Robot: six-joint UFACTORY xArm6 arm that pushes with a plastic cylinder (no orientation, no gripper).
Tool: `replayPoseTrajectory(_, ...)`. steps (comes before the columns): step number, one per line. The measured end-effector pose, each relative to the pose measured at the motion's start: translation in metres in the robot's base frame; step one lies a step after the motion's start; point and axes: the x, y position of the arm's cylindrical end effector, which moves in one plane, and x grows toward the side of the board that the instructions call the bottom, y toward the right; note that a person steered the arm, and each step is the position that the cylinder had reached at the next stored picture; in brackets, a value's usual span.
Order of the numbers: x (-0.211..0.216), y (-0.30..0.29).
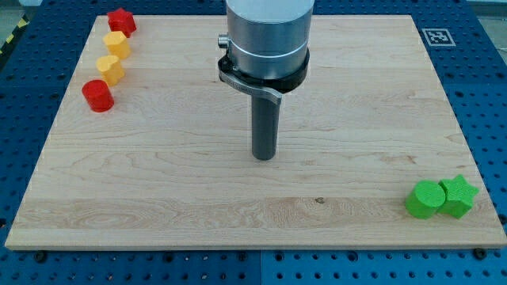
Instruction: Move your arm closer to the yellow heart
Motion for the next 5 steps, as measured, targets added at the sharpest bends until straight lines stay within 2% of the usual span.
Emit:
replayPoseTrajectory(1, -0.054, -0.066)
replayPoseTrajectory(2, -0.077, -0.101)
replayPoseTrajectory(3, -0.04, -0.107)
replayPoseTrajectory(4, -0.016, -0.171)
replayPoseTrajectory(5, -0.032, -0.286)
